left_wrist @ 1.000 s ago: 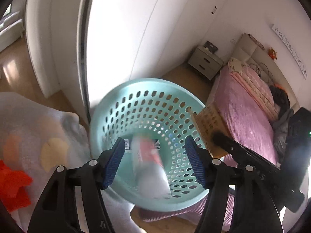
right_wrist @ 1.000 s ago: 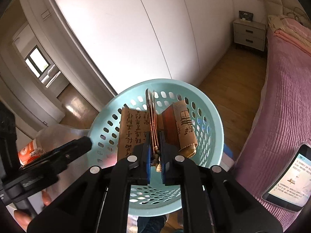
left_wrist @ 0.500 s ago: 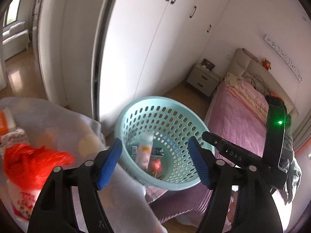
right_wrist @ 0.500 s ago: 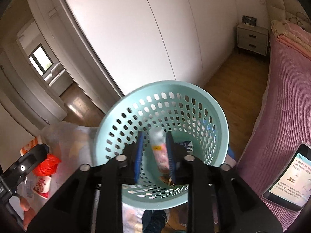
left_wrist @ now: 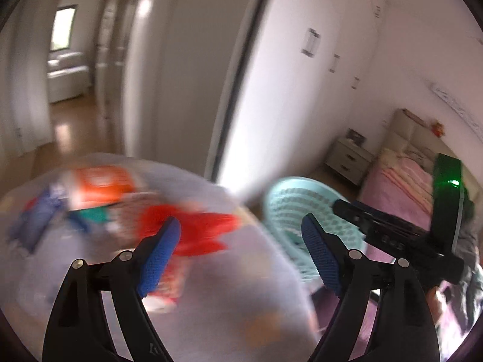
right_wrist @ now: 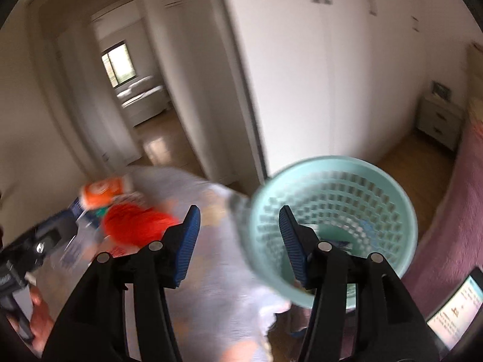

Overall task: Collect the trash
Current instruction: 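Grasp the clear plastic bottle with the left tool while the right tool grasps the red-and-white paper cup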

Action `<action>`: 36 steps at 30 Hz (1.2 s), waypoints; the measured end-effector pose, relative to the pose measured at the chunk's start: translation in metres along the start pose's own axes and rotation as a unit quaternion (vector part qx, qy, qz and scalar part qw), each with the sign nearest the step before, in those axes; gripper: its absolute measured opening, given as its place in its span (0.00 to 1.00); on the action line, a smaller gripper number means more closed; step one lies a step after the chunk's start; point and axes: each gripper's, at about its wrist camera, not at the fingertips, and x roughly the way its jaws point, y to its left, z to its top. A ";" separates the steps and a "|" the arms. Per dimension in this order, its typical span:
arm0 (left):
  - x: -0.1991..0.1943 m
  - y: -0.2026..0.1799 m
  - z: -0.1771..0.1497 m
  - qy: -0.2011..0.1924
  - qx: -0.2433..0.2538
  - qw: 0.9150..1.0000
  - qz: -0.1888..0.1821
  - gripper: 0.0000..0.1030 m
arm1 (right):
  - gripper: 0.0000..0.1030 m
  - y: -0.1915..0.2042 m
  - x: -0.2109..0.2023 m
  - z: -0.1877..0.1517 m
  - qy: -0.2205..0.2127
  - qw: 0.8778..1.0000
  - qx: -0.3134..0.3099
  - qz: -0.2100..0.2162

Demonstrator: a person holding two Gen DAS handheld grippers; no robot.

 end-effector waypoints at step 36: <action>-0.007 0.135 -0.053 0.085 -0.052 0.989 0.110 0.74 | 0.43 0.140 0.082 -0.075 0.131 0.987 -0.066 0.060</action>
